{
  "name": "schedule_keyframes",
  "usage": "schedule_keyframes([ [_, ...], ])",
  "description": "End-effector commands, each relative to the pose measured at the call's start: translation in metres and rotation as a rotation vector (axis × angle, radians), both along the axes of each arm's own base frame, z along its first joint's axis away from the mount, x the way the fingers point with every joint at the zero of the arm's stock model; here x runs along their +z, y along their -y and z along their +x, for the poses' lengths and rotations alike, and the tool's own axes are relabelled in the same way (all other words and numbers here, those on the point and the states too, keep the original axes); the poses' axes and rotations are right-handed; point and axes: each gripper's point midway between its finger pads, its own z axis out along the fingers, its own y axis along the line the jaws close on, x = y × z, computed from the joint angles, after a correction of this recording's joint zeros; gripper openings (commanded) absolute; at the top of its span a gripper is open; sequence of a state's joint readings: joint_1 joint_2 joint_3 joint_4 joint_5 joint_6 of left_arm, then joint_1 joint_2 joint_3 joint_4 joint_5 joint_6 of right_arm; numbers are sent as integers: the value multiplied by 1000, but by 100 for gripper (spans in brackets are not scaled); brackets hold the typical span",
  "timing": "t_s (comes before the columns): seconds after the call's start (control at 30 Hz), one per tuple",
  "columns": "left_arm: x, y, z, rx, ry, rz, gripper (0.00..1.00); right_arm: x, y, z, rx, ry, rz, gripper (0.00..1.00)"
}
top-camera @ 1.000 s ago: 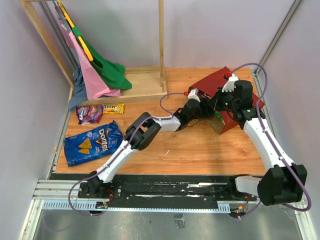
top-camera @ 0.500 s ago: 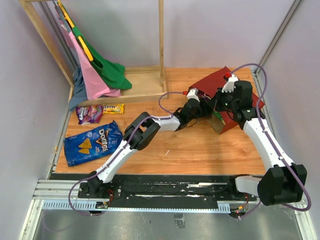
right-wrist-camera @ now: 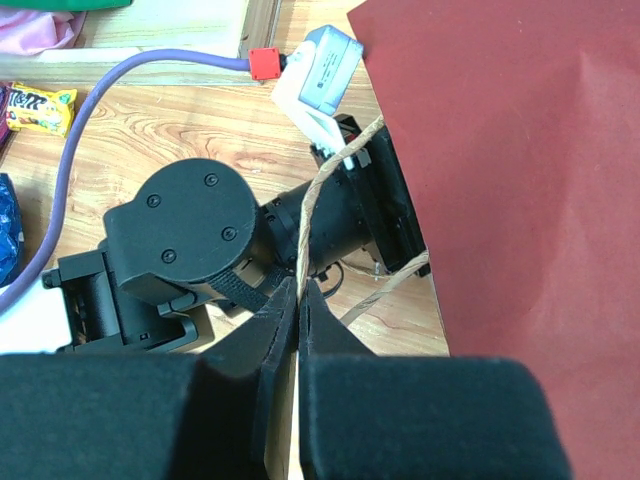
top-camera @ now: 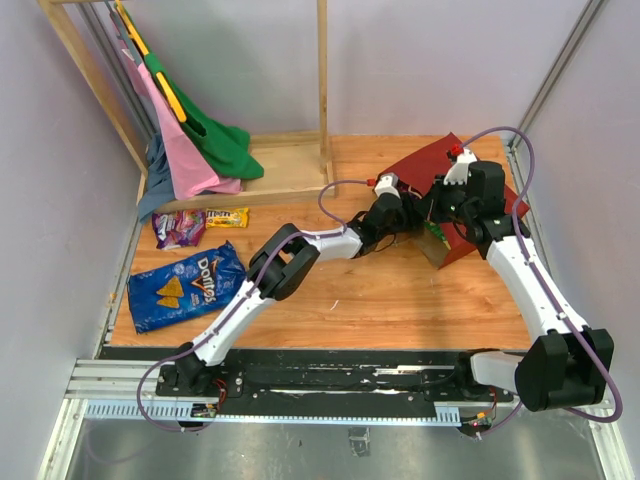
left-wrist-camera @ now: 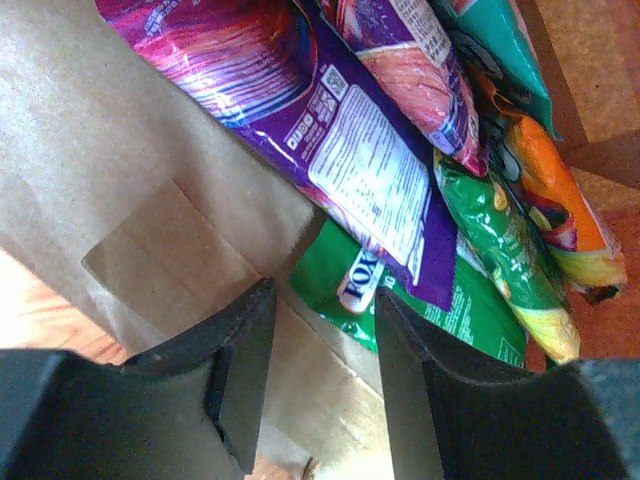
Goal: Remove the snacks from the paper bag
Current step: Take out the snack from the paper bag.
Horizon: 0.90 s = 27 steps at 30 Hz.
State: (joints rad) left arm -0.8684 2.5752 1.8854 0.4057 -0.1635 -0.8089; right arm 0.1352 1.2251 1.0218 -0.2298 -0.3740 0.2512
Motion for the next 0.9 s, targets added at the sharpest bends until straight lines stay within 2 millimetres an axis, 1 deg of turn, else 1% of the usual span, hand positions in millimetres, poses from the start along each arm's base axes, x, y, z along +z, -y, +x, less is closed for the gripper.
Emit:
schedule_keyframes([
  [0.0, -30, 5, 2, 7, -45, 55, 48, 5, -11, -6, 34, 14, 19, 2],
  [0.07, -37, 9, 2, 1, -58, 54, 48, 5, -11, -6, 35, 14, 18, 2],
  [0.17, -39, 15, 3, -7, -68, 43, 47, 3, -11, -6, 36, 10, 18, 2],
  [0.27, -36, 21, 0, -21, -67, 25, 40, 4, -11, -6, 36, 14, 18, 2],
  [0.4, -29, 22, -2, -28, -60, 11, 15, 4, -11, -6, 37, 13, 18, 2],
  [0.43, -27, 21, -3, -27, -57, 8, 4, 4, -11, -6, 38, 14, 19, 2],
  [0.47, -25, 19, -4, -25, -54, 6, 1, 4, -11, -6, 38, 13, 19, 2],
  [0.6, -12, 13, -6, -19, -30, -2, 0, 4, -11, -7, 38, 12, 21, 2],
  [0.73, 11, 5, -10, -21, 15, -13, 0, 5, -11, -7, 36, 18, 19, 2],
  [0.8, 24, -5, -12, -10, 38, -26, 1, 6, -10, -7, 33, 22, 15, 2],
  [0.83, 41, -9, -14, -8, 57, -49, 1, 6, -9, -8, 31, 23, 14, 2],
  [0.87, 46, -15, -17, -2, 65, -59, 1, 7, -9, -7, 28, 25, 12, 2],
])
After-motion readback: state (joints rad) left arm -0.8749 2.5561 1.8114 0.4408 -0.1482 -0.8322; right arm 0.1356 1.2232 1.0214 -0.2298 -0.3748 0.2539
